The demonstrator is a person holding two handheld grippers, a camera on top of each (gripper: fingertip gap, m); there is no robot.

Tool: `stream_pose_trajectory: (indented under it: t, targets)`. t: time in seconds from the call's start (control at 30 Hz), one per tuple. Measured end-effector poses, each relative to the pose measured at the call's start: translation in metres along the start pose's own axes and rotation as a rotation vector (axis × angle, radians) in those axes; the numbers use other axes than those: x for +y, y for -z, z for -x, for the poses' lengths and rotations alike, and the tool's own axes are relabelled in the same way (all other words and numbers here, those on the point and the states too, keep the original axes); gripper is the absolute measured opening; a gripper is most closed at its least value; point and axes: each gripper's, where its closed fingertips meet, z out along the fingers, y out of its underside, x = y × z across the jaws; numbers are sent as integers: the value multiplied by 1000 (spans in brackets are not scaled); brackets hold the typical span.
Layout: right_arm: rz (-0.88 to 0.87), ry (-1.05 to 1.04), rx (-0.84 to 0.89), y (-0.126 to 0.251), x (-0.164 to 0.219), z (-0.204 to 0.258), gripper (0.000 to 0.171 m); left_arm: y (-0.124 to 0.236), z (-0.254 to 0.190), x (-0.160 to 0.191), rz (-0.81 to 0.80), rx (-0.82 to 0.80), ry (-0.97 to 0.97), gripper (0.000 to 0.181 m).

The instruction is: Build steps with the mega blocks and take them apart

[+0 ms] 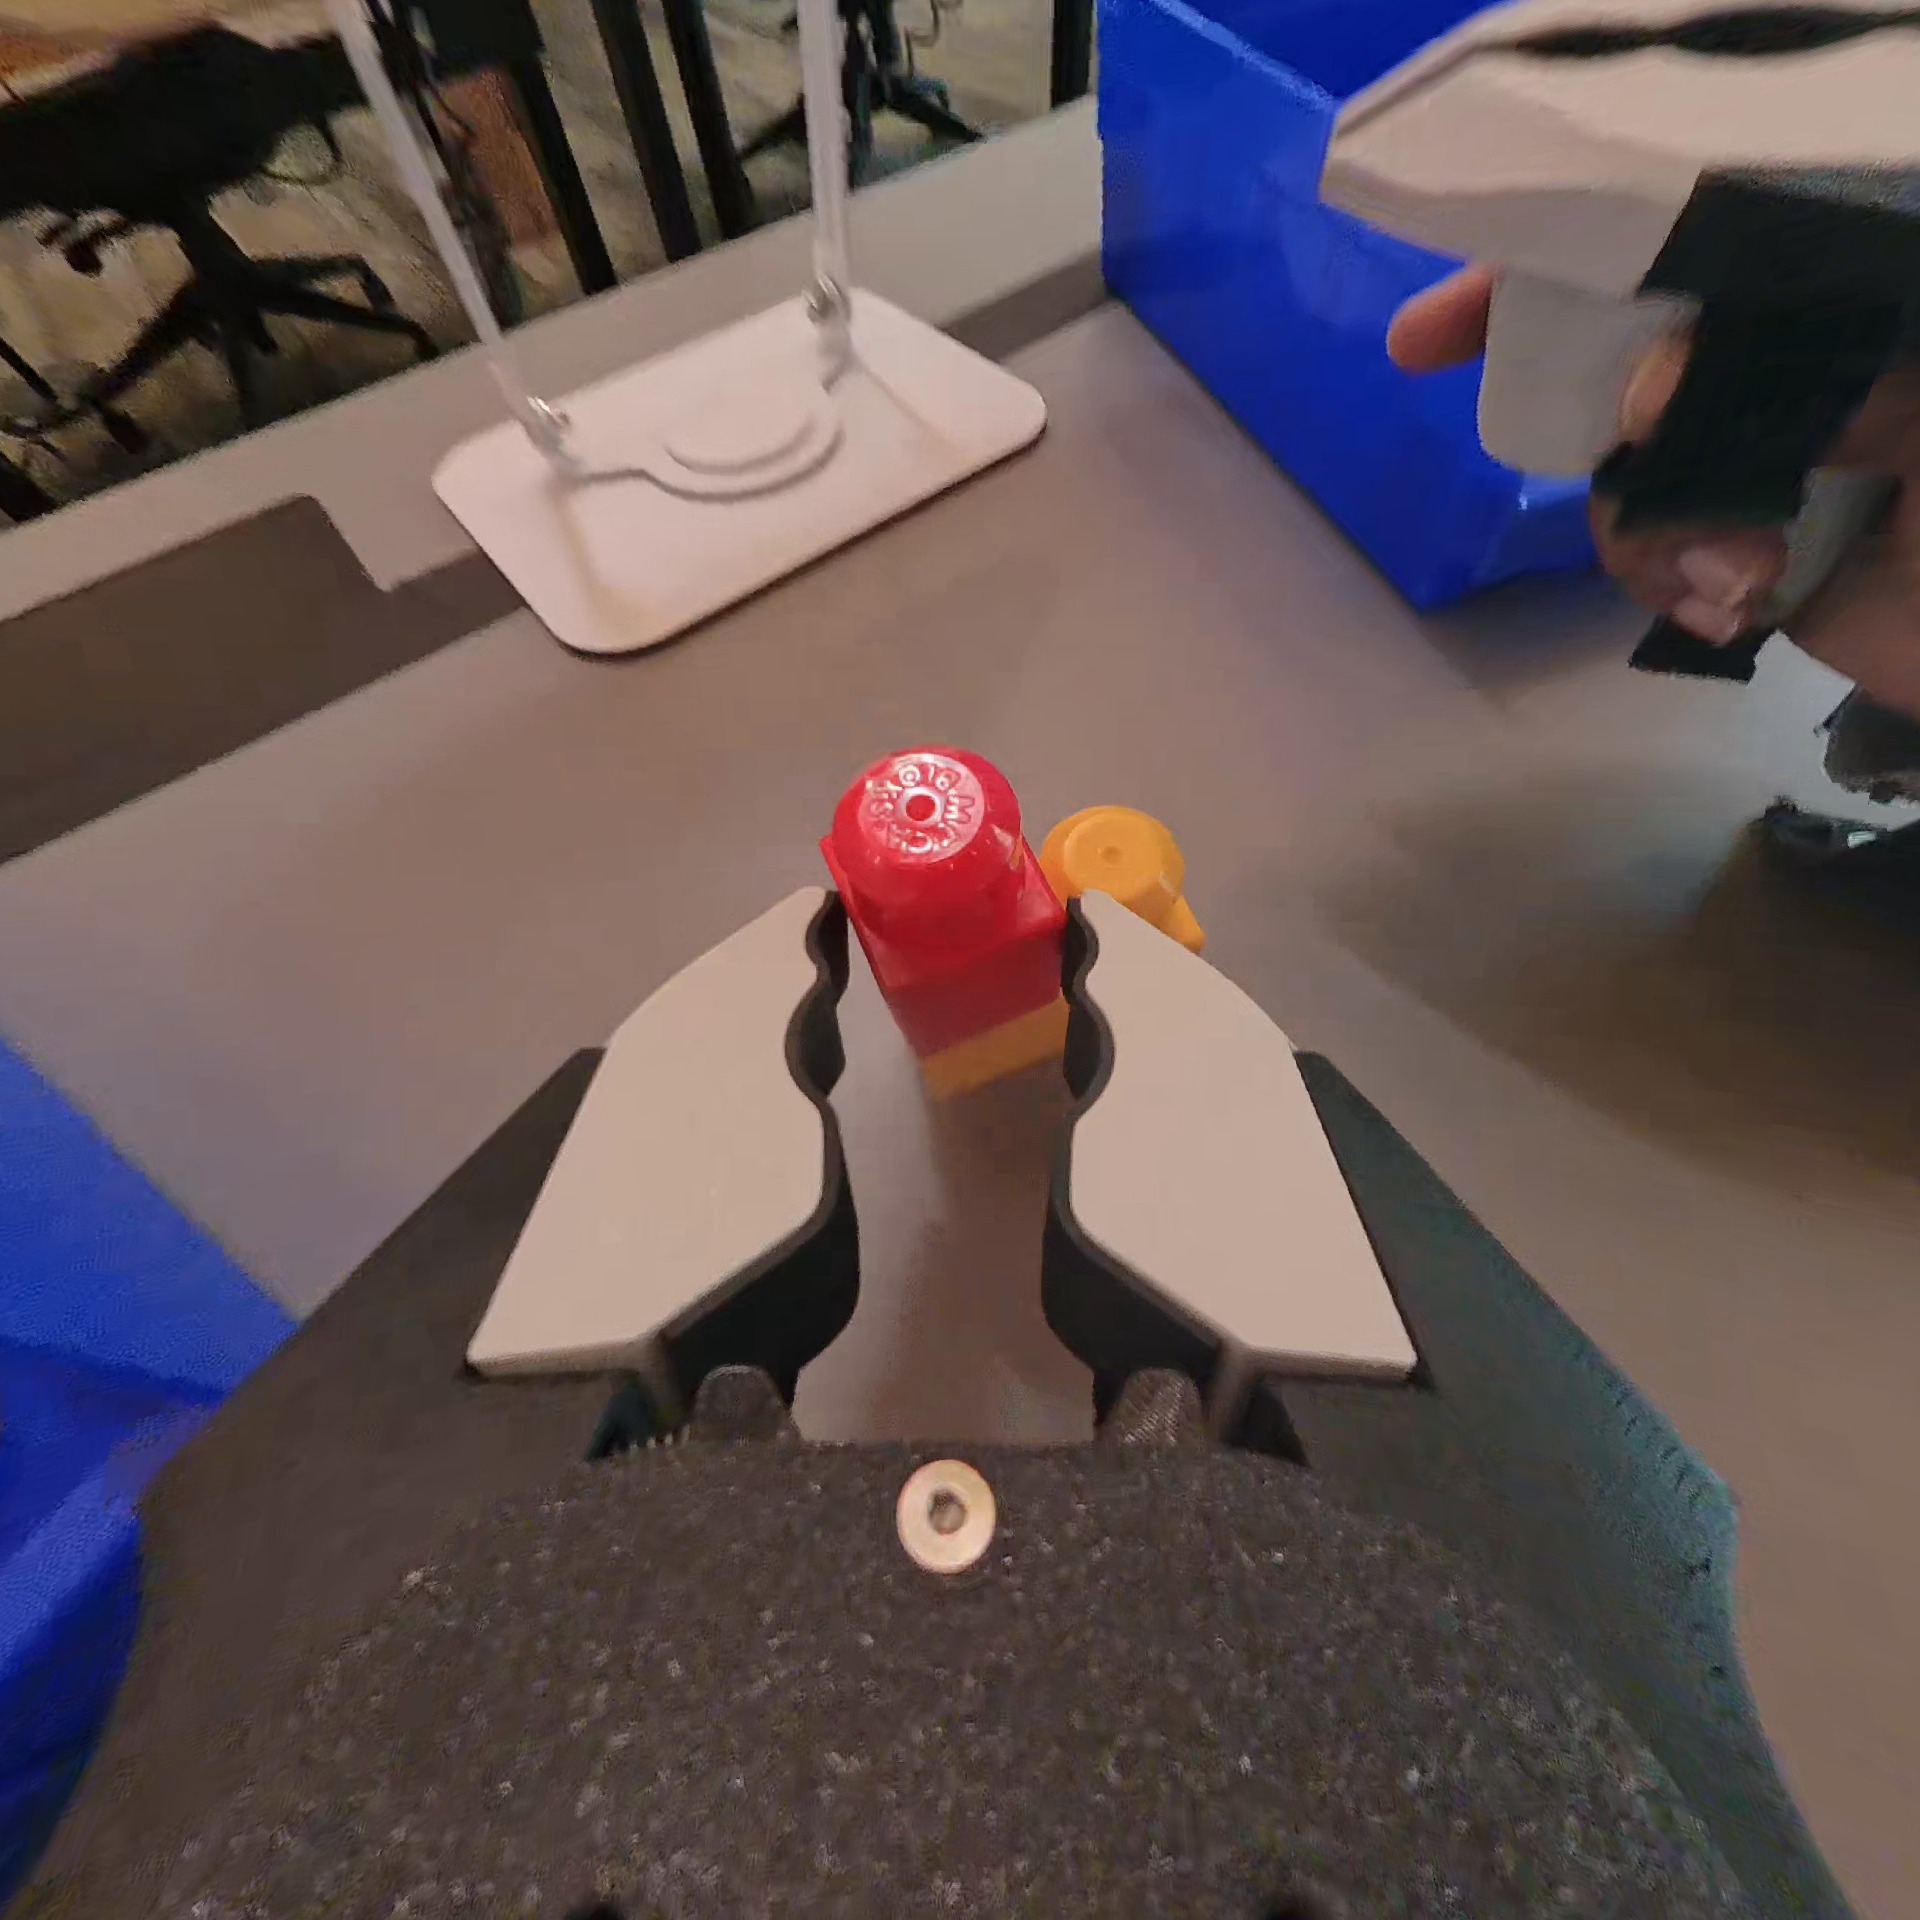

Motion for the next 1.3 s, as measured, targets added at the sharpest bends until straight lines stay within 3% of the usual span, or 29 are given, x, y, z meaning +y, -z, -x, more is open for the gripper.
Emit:
stream_pose_trajectory:
  t: [0.1,0.8,0.9,1.0,1.13,1.27,1.3]
  targets:
    - [11,-5,-13,-1,3,2,0,-9,-4,13,50,0,-13,39]
    - [66,37,-191,-6,15,40,1,-9,-17,12,2,67,-58,43]
    - [141,39,-372,-3,26,67,10,-3,-21,7,-16,118,-99,53]
    - [281,34,-536,3,47,93,32,9,-19,-4,-64,174,-108,53]
    - [429,114,-601,4,73,117,55,29,-6,-27,-211,226,-31,49]
    - [543,202,-542,-7,100,128,55,34,4,-36,-302,259,65,46]
    - [554,224,-530,-9,104,128,42,33,5,-35,-308,263,75,46]
